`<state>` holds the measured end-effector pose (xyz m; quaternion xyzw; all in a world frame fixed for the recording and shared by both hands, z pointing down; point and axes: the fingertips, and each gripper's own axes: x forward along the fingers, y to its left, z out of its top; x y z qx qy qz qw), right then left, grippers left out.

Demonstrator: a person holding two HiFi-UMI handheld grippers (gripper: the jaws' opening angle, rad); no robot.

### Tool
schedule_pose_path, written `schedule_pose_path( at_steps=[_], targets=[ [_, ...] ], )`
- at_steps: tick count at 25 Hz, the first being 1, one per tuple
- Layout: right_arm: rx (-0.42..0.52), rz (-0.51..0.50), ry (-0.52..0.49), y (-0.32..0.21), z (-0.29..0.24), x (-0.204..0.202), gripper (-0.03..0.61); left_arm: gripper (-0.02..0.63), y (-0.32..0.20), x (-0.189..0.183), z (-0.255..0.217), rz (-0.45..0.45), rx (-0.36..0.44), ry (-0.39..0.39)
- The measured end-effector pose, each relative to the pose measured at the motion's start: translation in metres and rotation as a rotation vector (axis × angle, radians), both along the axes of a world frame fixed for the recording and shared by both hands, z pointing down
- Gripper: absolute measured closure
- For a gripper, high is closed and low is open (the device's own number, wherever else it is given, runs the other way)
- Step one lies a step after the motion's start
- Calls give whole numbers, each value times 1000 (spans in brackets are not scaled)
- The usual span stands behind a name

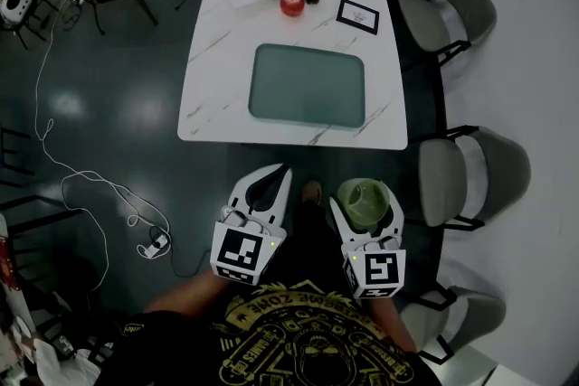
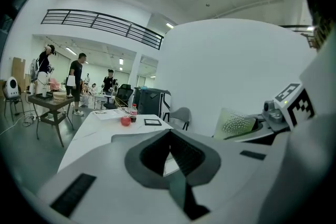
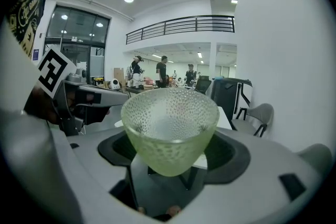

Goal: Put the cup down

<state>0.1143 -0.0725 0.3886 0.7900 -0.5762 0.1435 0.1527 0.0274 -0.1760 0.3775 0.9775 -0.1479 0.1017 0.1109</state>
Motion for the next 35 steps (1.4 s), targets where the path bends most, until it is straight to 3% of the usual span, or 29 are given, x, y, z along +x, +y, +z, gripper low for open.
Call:
schedule_pose_path(
  at_steps=[16,35],
  targets=[
    [4,-153,-1,-66,1,39,207,603,-50,32,-3,-124,5,-6],
    [-3,-399,-15,-149,5,95,207,603,-104,71,1,-355,-6,-36]
  ],
)
